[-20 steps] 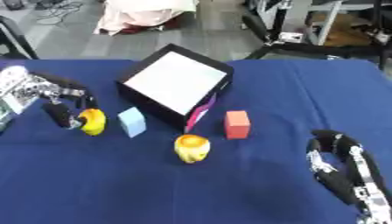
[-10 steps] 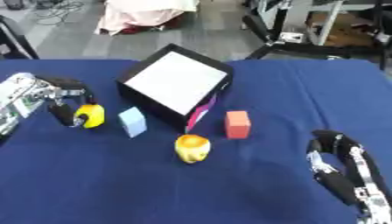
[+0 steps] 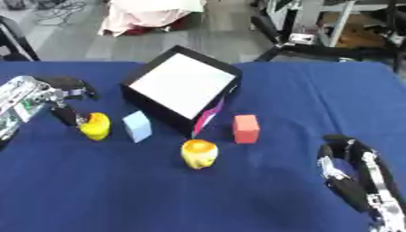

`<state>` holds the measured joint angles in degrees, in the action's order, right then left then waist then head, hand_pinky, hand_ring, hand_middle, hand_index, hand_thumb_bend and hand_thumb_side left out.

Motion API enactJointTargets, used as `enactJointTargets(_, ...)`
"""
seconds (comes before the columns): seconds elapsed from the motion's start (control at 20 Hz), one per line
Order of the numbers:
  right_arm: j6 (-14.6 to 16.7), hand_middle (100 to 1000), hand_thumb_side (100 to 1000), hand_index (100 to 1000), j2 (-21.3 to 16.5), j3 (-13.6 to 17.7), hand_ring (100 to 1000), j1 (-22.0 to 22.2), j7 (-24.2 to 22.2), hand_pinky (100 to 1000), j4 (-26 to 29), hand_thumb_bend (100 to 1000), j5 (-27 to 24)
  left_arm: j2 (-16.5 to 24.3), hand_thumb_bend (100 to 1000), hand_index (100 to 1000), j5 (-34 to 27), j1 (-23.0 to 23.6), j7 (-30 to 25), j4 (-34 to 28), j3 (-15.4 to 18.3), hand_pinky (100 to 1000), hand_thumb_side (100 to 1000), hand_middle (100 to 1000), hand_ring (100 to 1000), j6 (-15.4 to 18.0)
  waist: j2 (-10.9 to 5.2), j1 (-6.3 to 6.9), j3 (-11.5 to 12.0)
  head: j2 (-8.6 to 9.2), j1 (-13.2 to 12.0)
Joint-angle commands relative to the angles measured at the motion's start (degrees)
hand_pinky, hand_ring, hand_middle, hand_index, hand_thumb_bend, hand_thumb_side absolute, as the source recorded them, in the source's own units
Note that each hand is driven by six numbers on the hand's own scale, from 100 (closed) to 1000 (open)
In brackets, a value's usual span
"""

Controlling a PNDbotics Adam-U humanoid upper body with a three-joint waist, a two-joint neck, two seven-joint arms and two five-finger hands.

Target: Pick up objects on the table and place them in the box.

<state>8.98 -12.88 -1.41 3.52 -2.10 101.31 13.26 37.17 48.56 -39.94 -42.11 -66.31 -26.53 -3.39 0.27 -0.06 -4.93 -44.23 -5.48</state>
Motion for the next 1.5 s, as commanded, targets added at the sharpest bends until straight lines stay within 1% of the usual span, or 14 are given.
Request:
enactJointTargets(0.05, 0.12, 575, 437, 729, -0.9, 0.24, 648, -0.54, -0.22, 726, 0.55, 100, -0.09, 0.62, 100, 899, -2.01, -0.74, -3.78, 0.31, 0.43, 886, 195, 839, 818, 0.82, -1.43, 0.46, -0.02, 0.11, -0.04)
enactJointTargets(0.25, 0.11, 575, 437, 729, -0.89, 0.22, 648, -0.55, -0.25, 726, 0.53, 100, -0.1, 0.43, 100, 909, -3.61, -0.66, -7.83, 0.6, 0.5, 882, 179, 842, 815, 1.54, -1.39, 0.45, -0.02, 0.11, -0.03)
enactJointTargets(0.35, 0.11, 575, 438, 729, -0.88, 0.21, 648, -0.57, -0.25, 726, 0.51, 100, -0.1, 0.31, 100, 891, -4.39, -0.5, -9.22, 0.67, 0.52, 868, 189, 819, 794, 1.75, -1.37, 0.44, -0.04, 0.11, -0.01)
enactJointTargets(0.4, 0.1, 575, 438, 729, -0.88, 0.21, 648, -0.58, -0.25, 726, 0.51, 100, -0.1, 0.28, 100, 873, -4.7, -0.45, -9.55, 0.64, 0.52, 856, 199, 791, 770, 1.81, -1.36, 0.43, -0.04, 0.11, -0.01)
enactJointTargets(0.5, 0.09, 575, 438, 730, -0.87, 0.23, 648, -0.58, -0.24, 727, 0.49, 100, -0.11, 0.32, 100, 756, -4.93, -0.37, -9.46, 0.39, 0.6, 777, 245, 637, 627, 1.69, -1.36, 0.43, -0.03, 0.11, -0.01)
enactJointTargets(0.55, 0.09, 575, 438, 730, -0.88, 0.23, 648, -0.59, -0.25, 727, 0.48, 100, -0.11, 0.39, 100, 720, -4.82, -0.37, -9.13, 0.16, 0.63, 751, 256, 592, 588, 1.57, -1.37, 0.43, -0.04, 0.11, -0.02)
enactJointTargets(0.6, 0.09, 575, 437, 730, -0.88, 0.22, 648, -0.59, -0.26, 727, 0.47, 100, -0.12, 0.5, 100, 699, -4.57, -0.39, -8.69, -0.14, 0.67, 738, 261, 566, 566, 1.44, -1.38, 0.43, -0.04, 0.11, -0.02)
enactJointTargets(0.65, 0.09, 575, 438, 730, -0.88, 0.23, 648, -0.59, -0.27, 727, 0.46, 100, -0.12, 0.62, 100, 657, -4.28, -0.46, -8.23, -0.5, 0.76, 719, 270, 511, 519, 1.32, -1.4, 0.43, -0.03, 0.11, -0.01)
enactJointTargets(0.75, 0.09, 575, 437, 730, -0.89, 0.25, 648, -0.56, -0.27, 727, 0.43, 100, -0.12, 1.0, 100, 627, -3.46, -0.83, -6.92, -1.87, 1.38, 695, 271, 477, 490, 0.9, -1.44, 0.42, 0.0, 0.11, 0.04)
enactJointTargets(0.95, 0.1, 575, 436, 730, -0.9, 0.27, 648, -0.49, -0.27, 727, 0.39, 100, -0.13, 1.72, 100, 618, -2.05, -2.5, -4.81, -5.9, 2.91, 690, 261, 466, 482, -0.37, -1.53, 0.39, 0.03, 0.11, 0.08)
enactJointTargets(1.15, 0.09, 575, 436, 730, -0.92, 0.26, 648, -0.36, -0.26, 727, 0.33, 100, -0.14, 1.13, 100, 624, 0.65, -6.71, -2.98, -9.77, 4.55, 704, 268, 472, 489, -1.7, -1.65, 0.35, -0.01, 0.11, 0.08)
enactJointTargets(1.25, 0.09, 575, 436, 730, -0.9, 0.22, 648, -0.31, -0.29, 727, 0.29, 100, -0.17, -0.25, 100, 626, 3.02, -9.61, -2.19, -10.14, 5.07, 713, 270, 474, 493, -1.87, -1.74, 0.29, -0.03, 0.11, 0.01)
enactJointTargets(1.35, 0.1, 575, 437, 730, -0.82, 0.12, 648, -0.26, -0.38, 727, 0.23, 100, -0.22, -2.77, 100, 639, 6.23, -12.71, -0.33, -9.29, 5.84, 720, 260, 482, 499, -2.15, -1.83, 0.18, -0.2, 0.11, -0.27)
enactJointTargets(1.5, 0.14, 575, 439, 730, -0.62, -0.08, 648, -0.37, -0.56, 727, 0.16, 100, -0.34, -8.1, 100, 646, 11.97, -15.97, 4.44, -4.73, 6.39, 731, 291, 487, 505, -3.0, -1.79, 0.05, -0.69, 0.11, -0.69)
